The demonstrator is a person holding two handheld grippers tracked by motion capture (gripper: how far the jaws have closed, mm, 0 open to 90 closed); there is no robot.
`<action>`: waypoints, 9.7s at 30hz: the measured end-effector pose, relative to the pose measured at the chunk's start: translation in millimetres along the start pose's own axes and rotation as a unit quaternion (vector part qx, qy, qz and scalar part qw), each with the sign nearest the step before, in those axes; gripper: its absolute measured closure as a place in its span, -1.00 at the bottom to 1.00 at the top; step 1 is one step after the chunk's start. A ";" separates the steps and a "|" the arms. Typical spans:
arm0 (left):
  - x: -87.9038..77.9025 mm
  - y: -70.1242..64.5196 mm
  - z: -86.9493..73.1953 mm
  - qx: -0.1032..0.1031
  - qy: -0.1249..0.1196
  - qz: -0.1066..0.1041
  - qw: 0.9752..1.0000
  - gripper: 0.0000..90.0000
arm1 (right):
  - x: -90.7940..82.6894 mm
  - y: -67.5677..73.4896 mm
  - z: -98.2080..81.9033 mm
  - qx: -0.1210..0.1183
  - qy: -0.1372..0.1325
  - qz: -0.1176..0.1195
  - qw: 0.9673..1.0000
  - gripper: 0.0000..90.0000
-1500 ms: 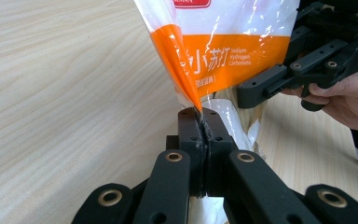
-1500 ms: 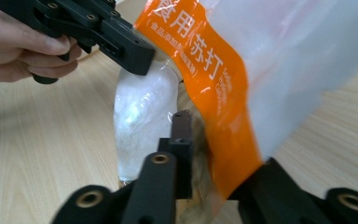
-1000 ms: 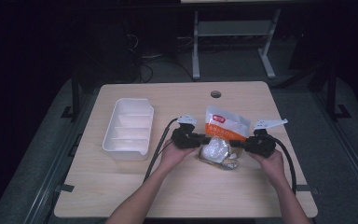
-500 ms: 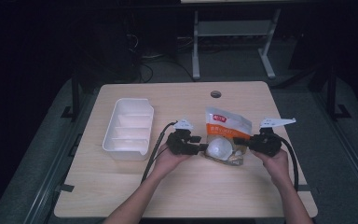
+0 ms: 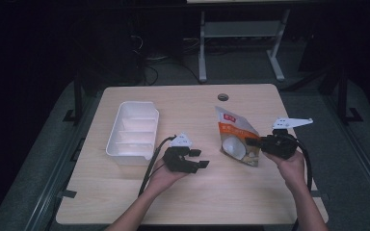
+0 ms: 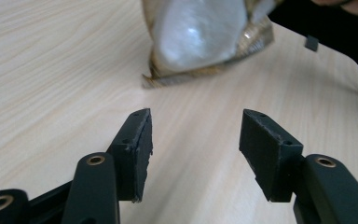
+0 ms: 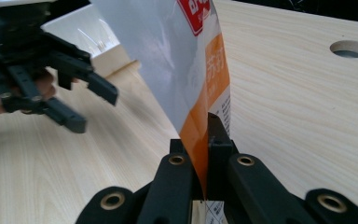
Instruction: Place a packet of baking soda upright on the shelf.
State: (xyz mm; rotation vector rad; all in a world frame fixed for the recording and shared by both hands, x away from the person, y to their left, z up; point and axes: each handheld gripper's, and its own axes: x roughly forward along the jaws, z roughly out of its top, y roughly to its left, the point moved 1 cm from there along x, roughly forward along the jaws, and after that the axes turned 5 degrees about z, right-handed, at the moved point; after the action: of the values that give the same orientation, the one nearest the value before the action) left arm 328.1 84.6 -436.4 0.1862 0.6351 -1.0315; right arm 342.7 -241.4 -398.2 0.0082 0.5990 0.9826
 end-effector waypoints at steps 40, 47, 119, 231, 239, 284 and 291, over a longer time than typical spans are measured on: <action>-58.7 -22.4 -58.0 0.066 0.019 0.012 0.998 -0.48 | 51.6 35.3 84.5 -0.035 0.033 0.019 0.999 1.00; -55.5 -21.9 -61.2 0.077 0.027 0.005 0.997 -0.49 | 67.7 42.9 99.9 -0.044 0.032 0.031 0.998 0.99; -55.0 -9.5 -68.9 0.076 0.028 -0.010 0.997 -0.52 | 210.2 111.6 202.2 -0.105 0.015 0.140 0.984 0.99; -52.1 -9.5 -69.6 0.080 0.039 -0.011 0.996 -0.52 | 310.7 90.1 117.7 -0.086 0.148 0.124 0.977 0.99; -52.3 -9.2 -69.5 0.080 0.039 -0.011 0.996 -0.52 | 310.4 87.7 117.2 -0.074 0.145 0.129 0.978 0.96; -51.5 -9.6 -69.1 0.079 0.042 -0.012 0.996 -0.53 | 236.7 66.7 125.2 -0.064 0.098 0.133 0.984 0.42; -51.5 -9.0 -69.1 0.077 0.042 -0.011 0.996 -0.53 | 218.3 58.4 122.3 -0.058 0.091 0.133 0.985 0.34</action>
State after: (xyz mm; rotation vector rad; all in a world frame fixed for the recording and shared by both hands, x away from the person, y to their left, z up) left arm 274.5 147.9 -461.4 0.3602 0.6340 -1.0991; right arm 444.9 -6.2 -382.7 -0.1090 0.7189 1.2854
